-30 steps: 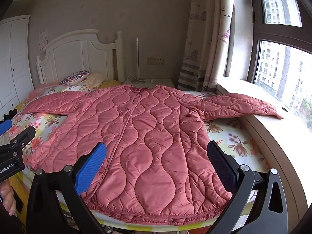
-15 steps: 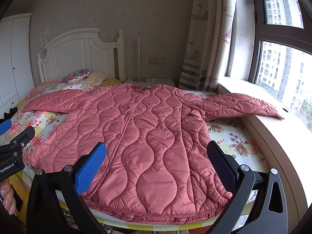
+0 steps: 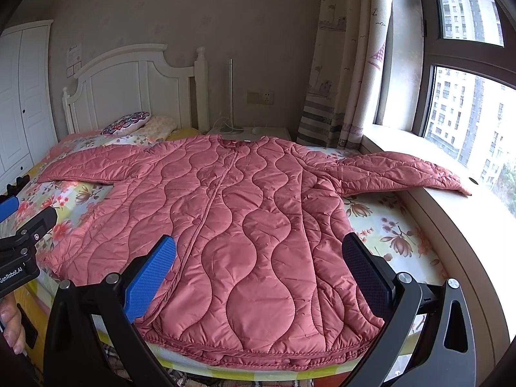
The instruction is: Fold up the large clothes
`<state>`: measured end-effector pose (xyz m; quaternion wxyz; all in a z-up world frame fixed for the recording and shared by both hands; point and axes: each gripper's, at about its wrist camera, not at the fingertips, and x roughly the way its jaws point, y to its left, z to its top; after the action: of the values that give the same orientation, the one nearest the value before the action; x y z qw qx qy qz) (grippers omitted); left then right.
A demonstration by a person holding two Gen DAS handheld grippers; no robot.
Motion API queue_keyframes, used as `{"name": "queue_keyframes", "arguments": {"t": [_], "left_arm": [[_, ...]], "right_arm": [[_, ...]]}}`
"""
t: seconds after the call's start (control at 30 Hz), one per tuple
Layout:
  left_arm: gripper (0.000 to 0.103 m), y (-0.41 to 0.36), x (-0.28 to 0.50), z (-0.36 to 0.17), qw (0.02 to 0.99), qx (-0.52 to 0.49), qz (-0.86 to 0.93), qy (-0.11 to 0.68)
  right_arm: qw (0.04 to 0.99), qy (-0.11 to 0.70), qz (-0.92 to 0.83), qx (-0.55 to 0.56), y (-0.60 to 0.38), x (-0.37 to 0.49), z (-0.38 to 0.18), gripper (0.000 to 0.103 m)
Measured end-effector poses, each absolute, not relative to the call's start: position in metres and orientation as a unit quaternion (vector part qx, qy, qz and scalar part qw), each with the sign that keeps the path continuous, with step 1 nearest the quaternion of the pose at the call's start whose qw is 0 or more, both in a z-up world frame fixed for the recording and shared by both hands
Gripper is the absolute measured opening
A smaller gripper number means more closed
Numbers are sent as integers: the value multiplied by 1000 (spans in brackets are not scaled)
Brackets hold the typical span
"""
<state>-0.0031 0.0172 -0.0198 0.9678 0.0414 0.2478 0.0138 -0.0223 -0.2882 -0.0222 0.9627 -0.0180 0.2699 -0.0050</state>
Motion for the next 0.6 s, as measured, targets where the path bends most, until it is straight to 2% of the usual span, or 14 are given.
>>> {"name": "queue_keyframes", "arguments": {"t": [0.6], "left_arm": [[101, 19, 37, -49, 956, 47, 22, 290]], "right_arm": [[946, 323, -14, -17, -291, 16, -56, 99]]}}
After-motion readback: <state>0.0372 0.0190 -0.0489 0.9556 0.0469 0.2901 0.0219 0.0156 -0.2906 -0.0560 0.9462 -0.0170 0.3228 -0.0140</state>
